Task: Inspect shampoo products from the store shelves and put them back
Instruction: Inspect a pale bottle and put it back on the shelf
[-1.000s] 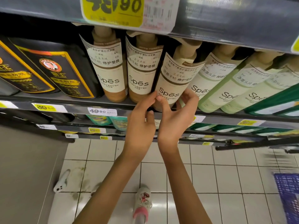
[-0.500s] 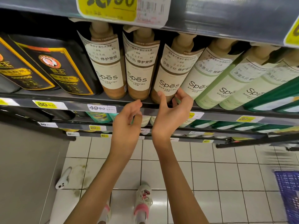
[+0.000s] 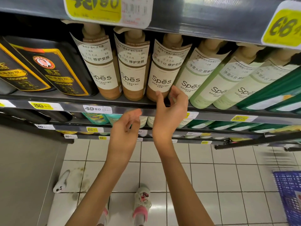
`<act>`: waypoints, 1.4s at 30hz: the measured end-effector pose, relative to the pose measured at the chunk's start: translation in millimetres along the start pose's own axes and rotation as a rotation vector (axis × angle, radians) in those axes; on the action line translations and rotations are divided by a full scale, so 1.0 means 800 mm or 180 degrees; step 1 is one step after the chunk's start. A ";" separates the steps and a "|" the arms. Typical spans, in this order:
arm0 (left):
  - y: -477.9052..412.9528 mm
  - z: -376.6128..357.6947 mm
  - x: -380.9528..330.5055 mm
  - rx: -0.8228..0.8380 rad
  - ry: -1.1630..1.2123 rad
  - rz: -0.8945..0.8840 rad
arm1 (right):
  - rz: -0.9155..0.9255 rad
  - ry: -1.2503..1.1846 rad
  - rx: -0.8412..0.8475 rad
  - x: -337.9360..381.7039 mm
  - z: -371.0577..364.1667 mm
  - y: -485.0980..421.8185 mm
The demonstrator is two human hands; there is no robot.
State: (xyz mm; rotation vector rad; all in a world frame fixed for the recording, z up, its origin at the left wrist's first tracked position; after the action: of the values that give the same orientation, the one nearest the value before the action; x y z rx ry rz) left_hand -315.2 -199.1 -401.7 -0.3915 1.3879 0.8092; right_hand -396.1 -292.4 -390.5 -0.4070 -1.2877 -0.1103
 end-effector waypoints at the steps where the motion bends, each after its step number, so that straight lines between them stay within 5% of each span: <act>1: 0.003 0.000 -0.002 0.0011 0.0000 -0.0005 | 0.0109 -0.0002 0.0042 0.007 0.014 -0.005; 10: 0.018 -0.011 -0.010 0.0065 -0.0003 0.0020 | 0.1488 0.0760 0.0464 0.078 0.069 -0.094; 21: 0.022 0.001 -0.004 -0.0059 -0.0041 -0.0059 | 0.1200 0.1573 0.0866 0.081 0.042 -0.119; 29: 0.030 -0.007 -0.014 0.0016 -0.0128 -0.0153 | 0.1597 0.0758 0.0601 0.064 0.075 -0.077; 34: 0.040 -0.004 -0.020 0.0050 -0.0142 -0.0165 | 0.0902 -0.0136 0.0486 0.042 0.085 -0.054; 42: 0.089 0.008 -0.053 0.0104 -0.0107 -0.0219 | 0.0152 -0.0198 0.0570 0.042 0.095 -0.062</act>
State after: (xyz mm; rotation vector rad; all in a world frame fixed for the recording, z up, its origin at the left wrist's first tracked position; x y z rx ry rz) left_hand -359.9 -158.0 -344.9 -0.3965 1.3477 0.7329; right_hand -470.5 -306.3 -330.9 -0.2890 -1.3360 0.0584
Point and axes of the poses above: each hand's wrist, its own y-axis away from the middle knuckle, its own z-axis out of the back of the hand, x = y × z, the point moved 4 cm from there along -y, towards the middle knuckle, and after that the axes turned 6 degrees about -x, right-handed, at the moved point
